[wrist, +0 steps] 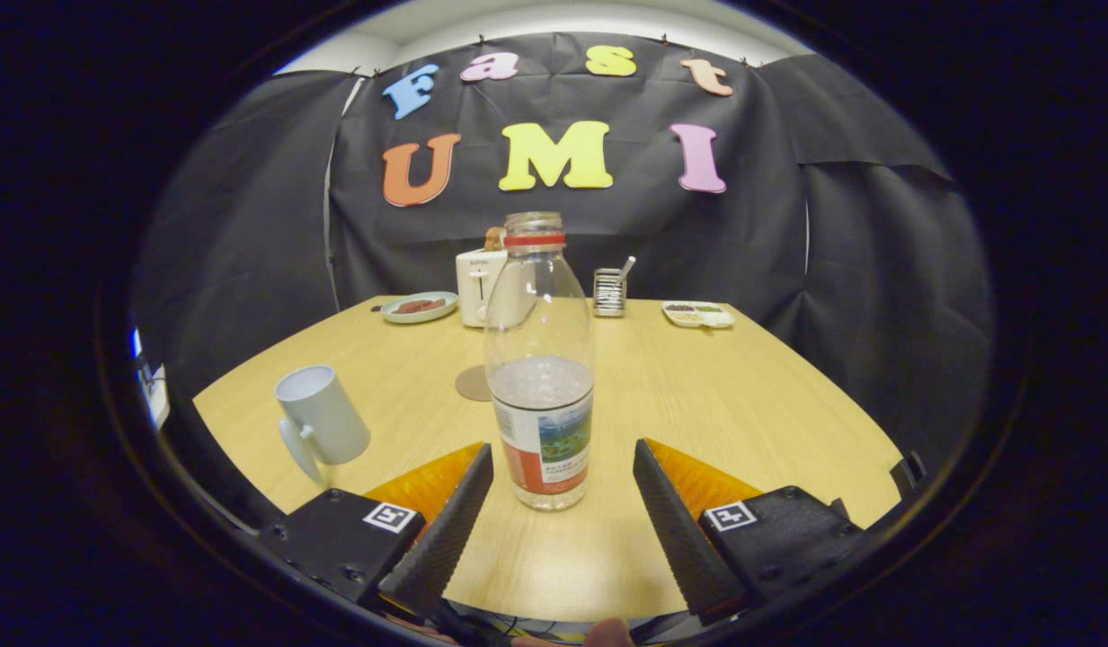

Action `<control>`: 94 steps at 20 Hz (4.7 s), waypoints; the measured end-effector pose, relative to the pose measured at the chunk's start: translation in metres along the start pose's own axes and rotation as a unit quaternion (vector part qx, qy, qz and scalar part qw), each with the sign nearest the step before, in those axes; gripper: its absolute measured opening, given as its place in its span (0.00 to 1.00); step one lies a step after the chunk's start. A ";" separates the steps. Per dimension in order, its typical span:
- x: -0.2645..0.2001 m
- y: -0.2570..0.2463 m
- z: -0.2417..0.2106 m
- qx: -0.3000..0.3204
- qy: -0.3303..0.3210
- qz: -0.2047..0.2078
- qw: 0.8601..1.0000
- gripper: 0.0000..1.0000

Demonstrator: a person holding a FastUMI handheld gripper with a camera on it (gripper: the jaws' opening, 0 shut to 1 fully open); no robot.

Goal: Take the bottle from table, then pour the juice into the cup, finally place the bottle on the coaster

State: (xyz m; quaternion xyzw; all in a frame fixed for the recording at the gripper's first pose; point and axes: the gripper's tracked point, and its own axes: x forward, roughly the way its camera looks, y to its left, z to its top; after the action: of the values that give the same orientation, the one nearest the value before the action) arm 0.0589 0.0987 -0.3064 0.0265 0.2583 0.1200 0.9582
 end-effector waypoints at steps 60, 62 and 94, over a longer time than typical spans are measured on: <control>0.050 0.111 0.062 -0.706 -0.090 -0.143 0.688 0.77; 0.047 0.114 0.064 -0.715 -0.093 -0.148 0.677 0.77; 0.039 0.119 0.095 -0.772 -0.101 -0.174 0.603 0.77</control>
State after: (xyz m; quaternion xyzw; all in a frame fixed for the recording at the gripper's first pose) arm 0.1139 0.2244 -0.2302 -0.7566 -0.0291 0.1021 0.6452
